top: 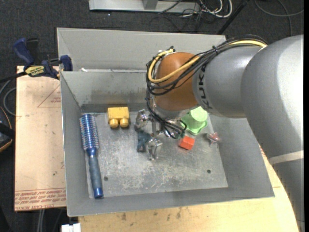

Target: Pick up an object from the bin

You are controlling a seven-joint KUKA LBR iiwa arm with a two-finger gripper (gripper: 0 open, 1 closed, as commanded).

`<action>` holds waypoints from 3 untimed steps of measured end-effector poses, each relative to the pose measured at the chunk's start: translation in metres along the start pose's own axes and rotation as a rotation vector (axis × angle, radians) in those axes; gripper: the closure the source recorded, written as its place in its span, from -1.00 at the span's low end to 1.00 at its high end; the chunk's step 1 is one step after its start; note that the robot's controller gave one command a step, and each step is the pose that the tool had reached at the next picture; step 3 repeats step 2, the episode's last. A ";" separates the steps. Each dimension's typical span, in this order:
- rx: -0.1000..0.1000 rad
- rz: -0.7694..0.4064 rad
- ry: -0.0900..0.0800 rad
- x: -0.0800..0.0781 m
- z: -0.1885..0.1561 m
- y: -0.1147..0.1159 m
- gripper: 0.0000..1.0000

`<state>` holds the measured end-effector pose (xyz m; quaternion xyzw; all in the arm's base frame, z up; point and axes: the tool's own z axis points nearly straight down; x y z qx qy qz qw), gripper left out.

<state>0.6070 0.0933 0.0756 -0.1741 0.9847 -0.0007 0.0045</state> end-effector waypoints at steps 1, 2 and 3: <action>-0.001 0.005 -0.005 -0.001 -0.002 -0.001 1.00; -0.002 -0.072 -0.004 0.008 -0.178 0.013 1.00; -0.002 -0.072 -0.004 0.008 -0.178 0.013 1.00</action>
Offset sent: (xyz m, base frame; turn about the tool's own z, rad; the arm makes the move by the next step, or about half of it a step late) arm 0.0000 0.0000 0.0000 0.0000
